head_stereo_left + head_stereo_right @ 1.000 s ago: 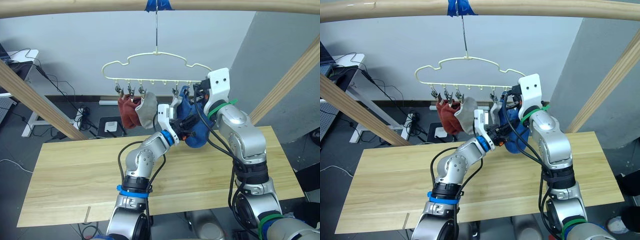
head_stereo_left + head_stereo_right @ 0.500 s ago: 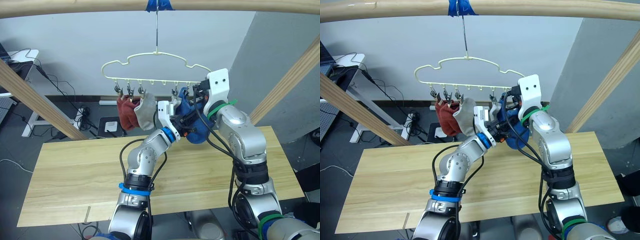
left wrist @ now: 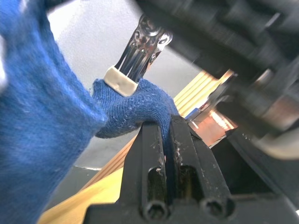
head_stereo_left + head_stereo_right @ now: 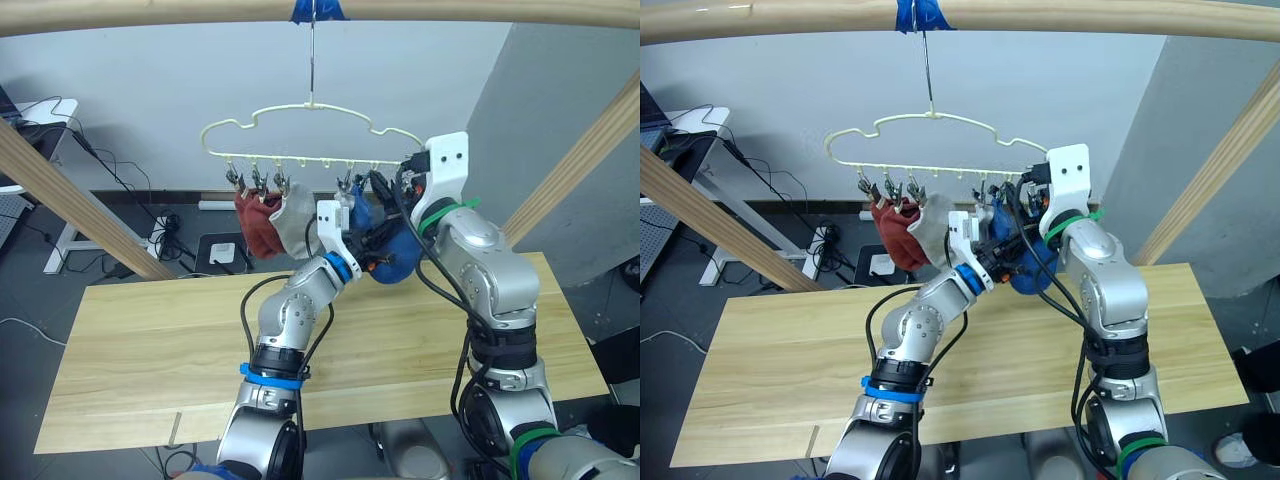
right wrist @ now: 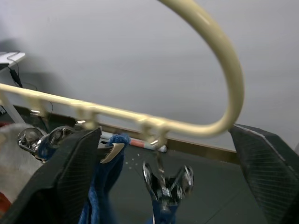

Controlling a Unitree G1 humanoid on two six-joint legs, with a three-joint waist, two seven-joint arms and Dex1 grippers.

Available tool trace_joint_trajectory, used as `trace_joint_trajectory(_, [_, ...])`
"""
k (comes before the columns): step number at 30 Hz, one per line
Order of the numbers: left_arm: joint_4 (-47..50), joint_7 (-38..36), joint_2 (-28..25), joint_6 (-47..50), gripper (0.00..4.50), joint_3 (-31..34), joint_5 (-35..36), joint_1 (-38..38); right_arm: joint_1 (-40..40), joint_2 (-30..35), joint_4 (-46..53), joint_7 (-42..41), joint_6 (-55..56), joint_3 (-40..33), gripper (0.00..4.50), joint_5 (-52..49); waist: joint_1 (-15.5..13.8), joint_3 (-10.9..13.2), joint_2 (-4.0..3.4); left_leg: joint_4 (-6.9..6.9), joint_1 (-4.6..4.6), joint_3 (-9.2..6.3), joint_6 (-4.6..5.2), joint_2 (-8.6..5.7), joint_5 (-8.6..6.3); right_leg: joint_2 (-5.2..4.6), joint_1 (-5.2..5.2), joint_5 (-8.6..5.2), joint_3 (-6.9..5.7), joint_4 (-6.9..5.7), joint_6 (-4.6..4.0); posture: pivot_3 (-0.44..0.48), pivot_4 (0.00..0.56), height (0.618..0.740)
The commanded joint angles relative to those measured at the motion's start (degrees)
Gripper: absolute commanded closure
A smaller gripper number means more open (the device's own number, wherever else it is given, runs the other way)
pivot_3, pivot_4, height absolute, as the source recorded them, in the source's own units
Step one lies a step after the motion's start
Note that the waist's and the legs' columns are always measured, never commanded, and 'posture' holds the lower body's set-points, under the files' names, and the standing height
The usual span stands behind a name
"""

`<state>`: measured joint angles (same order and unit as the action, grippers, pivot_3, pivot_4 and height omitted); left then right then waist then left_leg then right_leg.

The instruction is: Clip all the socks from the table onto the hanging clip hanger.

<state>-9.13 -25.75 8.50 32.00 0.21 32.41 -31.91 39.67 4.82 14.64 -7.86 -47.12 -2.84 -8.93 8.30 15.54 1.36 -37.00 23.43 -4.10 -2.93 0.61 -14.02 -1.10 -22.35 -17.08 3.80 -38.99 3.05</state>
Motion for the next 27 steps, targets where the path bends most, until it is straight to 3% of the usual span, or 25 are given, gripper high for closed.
trace_joint_trajectory(1, [0.8,-1.0,0.0,-1.7,4.50,-2.1,-1.7,-0.3,1.6,0.7,6.4,-1.4,-0.9,-1.7,0.06,-3.4,0.0,0.0,0.00,0.00,0.00,0.00,0.00,0.00,0.00,0.00,0.00,0.00,0.00,0.00,0.00,-0.222,0.246,0.740])
trace_joint_trajectory(12, [-1.6,-0.5,-0.7,-5.7,4.50,-3.0,-6.3,-0.7,-3.8,10.9,17.7,-9.0,-9.7,-5.8,0.06,-13.8,-0.1,0.0,0.00,-0.01,0.02,0.07,0.01,-0.02,0.00,0.01,0.01,0.00,-0.03,0.01,0.01,-0.234,0.245,0.740])
trace_joint_trajectory(13, [-1.6,-1.0,-1.0,-6.3,3.98,-3.4,-6.8,-0.7,-4.3,11.9,18.2,-9.5,-10.0,-6.0,0.02,-14.2,-0.1,0.0,0.00,-0.01,0.02,0.11,0.01,-0.04,0.00,0.01,0.01,0.00,-0.02,0.01,0.01,-0.234,0.245,0.740])
trace_joint_trajectory(20, [-0.2,-3.7,-4.8,-9.2,1.94,-7.4,-11.6,1.3,-7.0,16.6,19.8,-11.1,-9.1,-6.4,0.02,-16.0,-0.1,0.0,0.00,0.00,0.02,0.16,0.01,-0.06,0.00,0.04,0.01,-0.01,-0.02,0.02,0.01,-0.223,0.242,0.740])
trace_joint_trajectory(24, [2.9,-7.4,-10.1,-11.6,0.85,-11.2,-15.2,4.1,-9.6,20.0,20.6,-13.3,-7.6,-6.8,0.02,-16.7,-0.1,0.0,0.00,0.01,0.02,0.17,0.01,-0.05,0.00,0.04,0.01,-0.01,-0.01,0.02,0.01,-0.212,0.239,0.740])
trace_joint_trajectory(27, [8.2,-12.3,-16.9,-12.9,0.02,-13.3,-17.1,7.5,-13.5,25.2,21.7,-17.8,-5.4,-6.1,0.00,-16.7,-0.3,0.0,0.00,0.01,0.02,0.16,0.01,-0.01,0.00,0.03,0.01,-0.01,-0.01,0.02,0.01,-0.195,0.236,0.740])
